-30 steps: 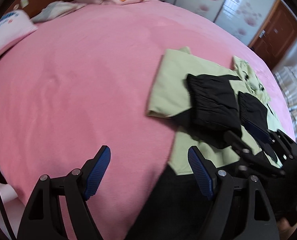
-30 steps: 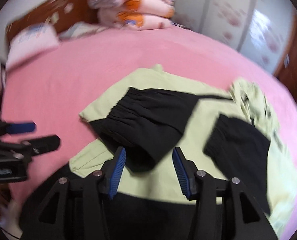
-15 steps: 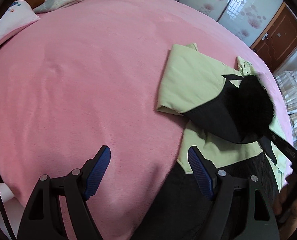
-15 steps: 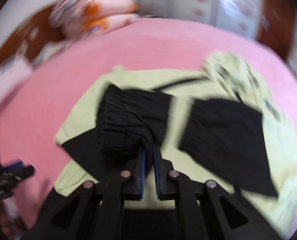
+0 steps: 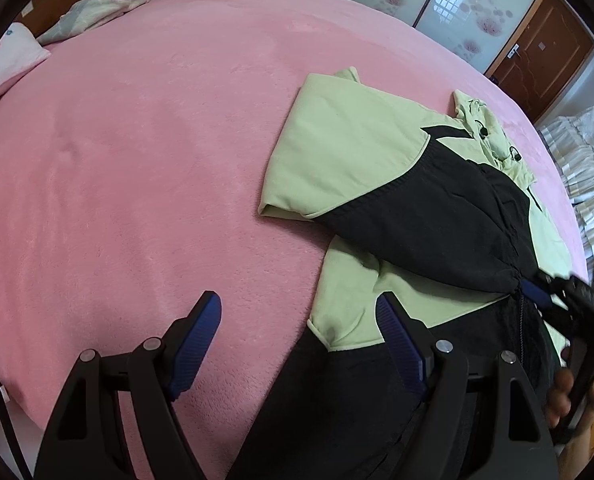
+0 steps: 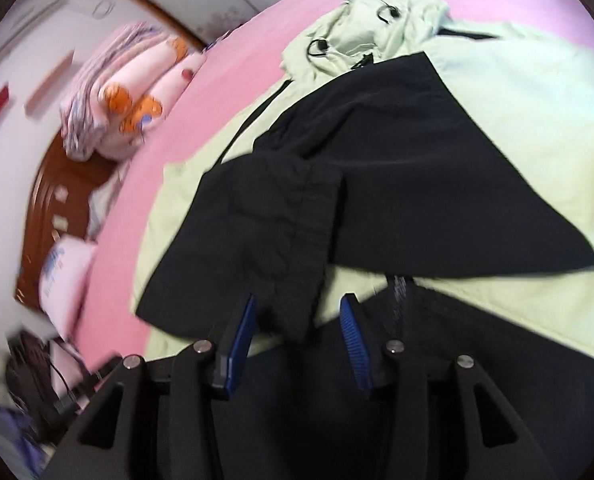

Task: Fold large clothes
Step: 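Grasp a folded black cuff with the right tool and lift it toward the hood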

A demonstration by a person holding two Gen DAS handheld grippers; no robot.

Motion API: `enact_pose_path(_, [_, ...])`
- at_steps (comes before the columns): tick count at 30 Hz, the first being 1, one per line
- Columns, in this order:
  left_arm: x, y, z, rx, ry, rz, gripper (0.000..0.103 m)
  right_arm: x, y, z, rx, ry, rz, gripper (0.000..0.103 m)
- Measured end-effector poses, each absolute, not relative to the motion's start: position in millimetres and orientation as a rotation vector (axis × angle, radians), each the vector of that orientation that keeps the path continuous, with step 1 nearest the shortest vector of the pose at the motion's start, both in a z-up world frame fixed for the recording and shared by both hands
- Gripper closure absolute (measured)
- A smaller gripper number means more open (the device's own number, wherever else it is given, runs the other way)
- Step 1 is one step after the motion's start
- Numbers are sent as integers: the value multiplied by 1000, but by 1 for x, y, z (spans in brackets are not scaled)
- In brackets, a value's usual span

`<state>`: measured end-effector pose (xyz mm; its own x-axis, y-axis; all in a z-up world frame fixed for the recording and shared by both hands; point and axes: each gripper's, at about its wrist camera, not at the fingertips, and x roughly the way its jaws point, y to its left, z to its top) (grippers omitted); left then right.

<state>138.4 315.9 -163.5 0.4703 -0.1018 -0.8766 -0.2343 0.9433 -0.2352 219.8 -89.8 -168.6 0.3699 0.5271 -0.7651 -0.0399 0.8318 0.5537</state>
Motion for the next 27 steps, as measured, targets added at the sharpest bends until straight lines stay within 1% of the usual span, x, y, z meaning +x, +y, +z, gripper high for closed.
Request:
enact_pose_path(3, [141, 317, -166, -341, 1090, 92, 25, 239, -78, -177, 491, 1171, 386, 59])
enact_pose_path(5, [142, 319, -167, -338, 1096, 101, 25, 250, -63, -179, 440, 1177, 378, 60])
enact_pose_path(6, [142, 319, -168, -337, 1098, 105, 25, 255, -57, -178, 406, 1175, 374, 67])
enact_pose_path(7, [142, 320, -168, -336, 1098, 109, 25, 255, -48, -171, 358, 1160, 383, 76])
enact_pose_path(8, [143, 320, -168, -332, 1097, 114, 25, 255, -42, -165, 330, 1149, 405, 82])
enact_pose_path(10, [144, 321, -167, -322, 1094, 120, 25, 248, -30, -144, 253, 1089, 440, 83])
enact_pose_path(13, [148, 321, -166, -320, 1088, 125, 25, 237, -18, -98, 163, 948, 476, 84])
enact_pose_path(16, [152, 318, -161, -321, 1071, 123, 25, 235, -24, -51, 132, 818, 469, 85])
enact_pose_path(19, [157, 313, -156, -307, 1058, 110, 25, 232, -40, -21, 96, 722, 418, 86])
enact_pose_path(22, [166, 307, -153, -286, 1049, 91, 25, 233, -59, -3, 68, 670, 358, 86])
enact_pose_path(27, [192, 305, -153, -288, 1048, 11, 25, 232, -95, 2, 62, 657, 254, 86])
